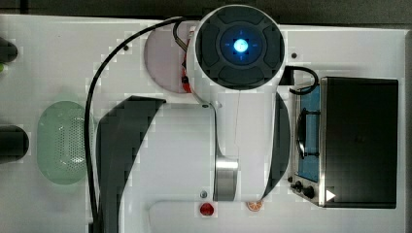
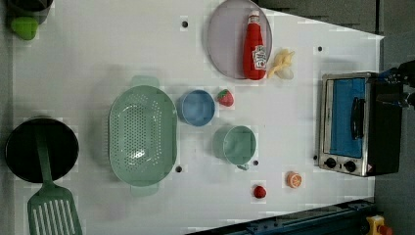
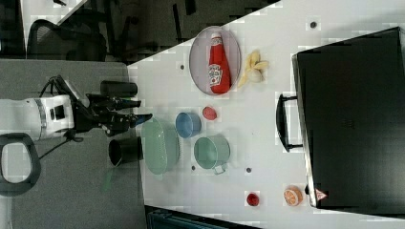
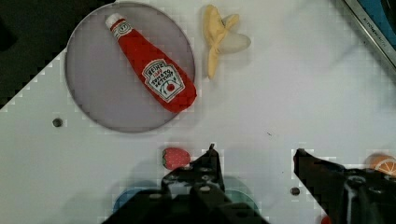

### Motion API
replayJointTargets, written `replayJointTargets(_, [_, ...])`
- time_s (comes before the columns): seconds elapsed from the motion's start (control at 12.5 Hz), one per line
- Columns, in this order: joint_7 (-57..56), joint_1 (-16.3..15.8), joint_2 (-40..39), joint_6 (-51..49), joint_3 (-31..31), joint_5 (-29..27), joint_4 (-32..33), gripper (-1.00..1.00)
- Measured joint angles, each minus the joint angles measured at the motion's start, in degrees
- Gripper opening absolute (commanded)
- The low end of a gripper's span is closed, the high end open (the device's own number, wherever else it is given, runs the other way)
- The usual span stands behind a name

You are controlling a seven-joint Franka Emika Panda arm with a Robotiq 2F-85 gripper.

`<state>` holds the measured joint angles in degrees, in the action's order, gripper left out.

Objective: Pick ketchup from plate and place it on table.

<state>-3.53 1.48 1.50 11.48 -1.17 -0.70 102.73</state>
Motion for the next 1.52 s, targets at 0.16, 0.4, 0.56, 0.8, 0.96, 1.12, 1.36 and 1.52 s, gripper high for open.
replayJointTargets(0.16, [0.4, 2.9, 8.2, -6.5, -2.6, 0.3, 9.3, 0.81])
replayJointTargets(0.4, [1.0, 3.6, 15.5, -6.3, -2.8, 0.4, 11.5, 1.00])
replayJointTargets(0.56, [1.0, 4.2, 15.3, -4.6, -2.9, 0.2, 8.4, 1.00])
replayJointTargets(0.8, [1.1, 4.6, 10.3, 0.3, -3.1, 0.1, 7.1, 1.00])
replayJointTargets(0.96, [1.1, 4.7, 4.1, 4.8, -3.9, 0.2, 7.2, 1.00])
replayJointTargets(1.12, [1.1, 4.5, -2.8, 8.7, -4.3, 0.4, 7.4, 1.00])
replayJointTargets(1.36, [1.1, 4.5, -10.9, 17.6, -5.9, 0.4, 9.6, 1.00])
replayJointTargets(1.52, [-0.2, 4.2, -15.8, 21.1, -6.3, -0.1, 10.0, 1.00])
